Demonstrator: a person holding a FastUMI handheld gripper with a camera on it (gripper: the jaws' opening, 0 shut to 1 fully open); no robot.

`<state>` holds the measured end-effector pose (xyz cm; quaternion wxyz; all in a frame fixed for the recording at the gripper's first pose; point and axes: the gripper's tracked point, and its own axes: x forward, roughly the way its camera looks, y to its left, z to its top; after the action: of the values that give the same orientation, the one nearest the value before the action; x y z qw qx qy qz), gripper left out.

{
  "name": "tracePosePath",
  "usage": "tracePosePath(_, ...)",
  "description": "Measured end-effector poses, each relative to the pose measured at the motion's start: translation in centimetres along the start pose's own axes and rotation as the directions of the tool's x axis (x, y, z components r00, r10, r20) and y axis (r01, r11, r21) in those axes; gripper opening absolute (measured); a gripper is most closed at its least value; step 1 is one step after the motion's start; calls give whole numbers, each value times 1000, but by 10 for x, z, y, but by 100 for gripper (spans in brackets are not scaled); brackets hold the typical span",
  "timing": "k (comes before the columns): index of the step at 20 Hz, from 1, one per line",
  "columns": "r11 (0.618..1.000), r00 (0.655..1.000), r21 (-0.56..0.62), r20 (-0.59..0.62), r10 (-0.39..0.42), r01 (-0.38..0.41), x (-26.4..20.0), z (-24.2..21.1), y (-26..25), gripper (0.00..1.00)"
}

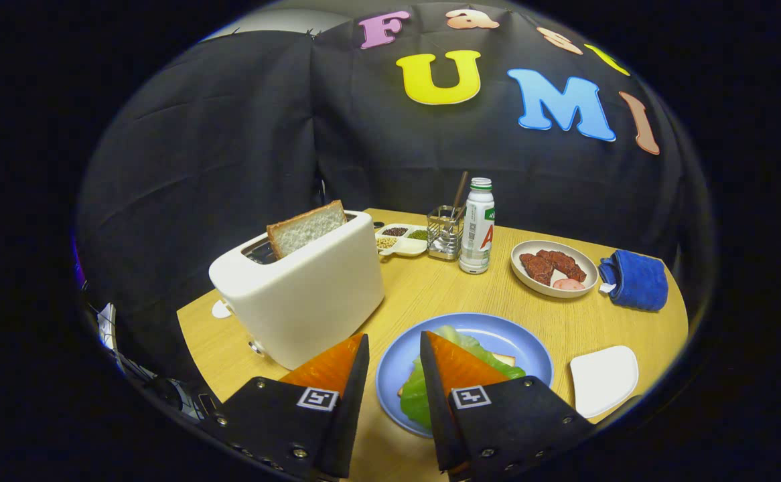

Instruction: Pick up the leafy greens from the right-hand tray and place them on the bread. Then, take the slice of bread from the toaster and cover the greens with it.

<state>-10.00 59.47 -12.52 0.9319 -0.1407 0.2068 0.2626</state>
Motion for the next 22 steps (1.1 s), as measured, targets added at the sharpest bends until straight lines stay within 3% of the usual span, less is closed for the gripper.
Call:
tracePosePath(4,984,978,-57,130,-161,170,-12,23,15,47)
tracePosePath(10,990,959,-39,255,-124,138,-6,59,81,48)
tracePosePath(14,996,968,-17,236,-80,86,17,62,119,48)
tracePosePath(22,981,955,-5,230,-189,196,56,73,125,47)
